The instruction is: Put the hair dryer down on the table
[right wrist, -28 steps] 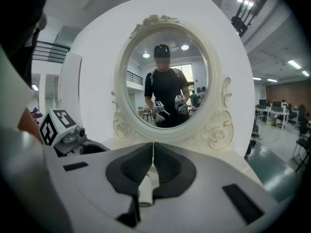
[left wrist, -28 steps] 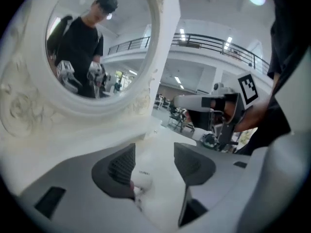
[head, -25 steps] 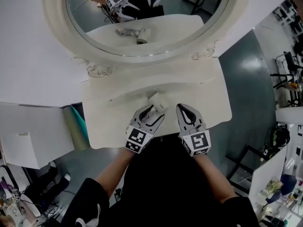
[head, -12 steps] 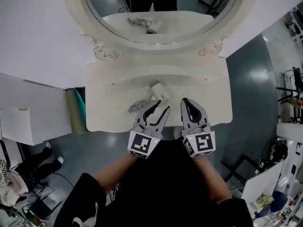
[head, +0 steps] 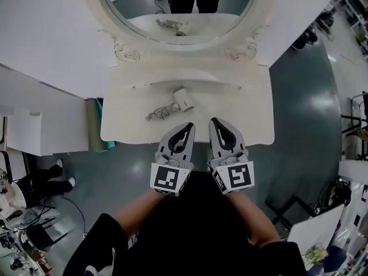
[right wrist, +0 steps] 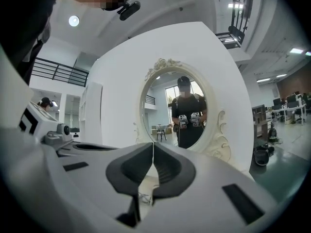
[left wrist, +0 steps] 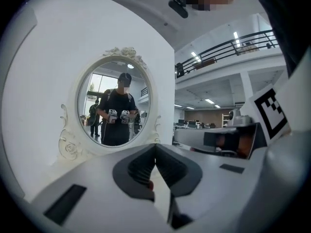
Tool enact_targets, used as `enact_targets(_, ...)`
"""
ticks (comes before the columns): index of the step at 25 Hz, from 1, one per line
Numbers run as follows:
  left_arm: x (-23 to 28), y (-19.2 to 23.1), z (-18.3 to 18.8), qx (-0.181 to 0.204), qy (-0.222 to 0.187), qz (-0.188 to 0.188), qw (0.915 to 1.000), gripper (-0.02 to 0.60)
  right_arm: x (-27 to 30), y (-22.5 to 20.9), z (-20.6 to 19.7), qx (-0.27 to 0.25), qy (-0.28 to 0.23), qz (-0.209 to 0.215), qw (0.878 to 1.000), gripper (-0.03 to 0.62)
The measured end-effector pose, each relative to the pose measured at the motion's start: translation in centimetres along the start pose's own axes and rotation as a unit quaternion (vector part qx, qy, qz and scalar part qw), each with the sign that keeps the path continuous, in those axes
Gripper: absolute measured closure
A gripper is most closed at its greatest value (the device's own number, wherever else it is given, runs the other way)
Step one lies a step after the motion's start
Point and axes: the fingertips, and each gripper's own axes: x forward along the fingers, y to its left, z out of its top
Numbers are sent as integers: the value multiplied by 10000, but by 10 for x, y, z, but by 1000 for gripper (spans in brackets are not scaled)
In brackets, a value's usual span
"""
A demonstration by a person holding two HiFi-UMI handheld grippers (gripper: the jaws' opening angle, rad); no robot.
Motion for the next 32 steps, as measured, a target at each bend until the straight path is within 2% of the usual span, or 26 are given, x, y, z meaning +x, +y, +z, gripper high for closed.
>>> enact_targets(5, -24, -33, -10, 11, 56, 327, 9994, 566, -42, -1, -4, 77, -84, 117, 9999, 576)
enact_targets(10, -54, -62, -13, 124, 68, 709, 9974, 566, -76, 14, -18, -82, 163, 354, 9992, 576)
enact_targets(19, -105, -90, -22, 65, -86, 1334, 9910, 566, -123, 49, -38, -135, 336, 681, 9970, 576)
enact_targets(22, -111, -93, -23, 77, -121, 1363, 9906, 566, -129, 51, -38, -190, 326, 709, 9968, 576)
enact_targets(28, -108, -103, -22, 221, -26, 1158, 9930, 566, -133, 59, -27, -338, 207, 828, 9958, 577)
enact_targets(32, -113, -105, -19, 247, -69, 1201, 9924, 566, -134, 61, -28, -333, 256, 857, 9954, 577)
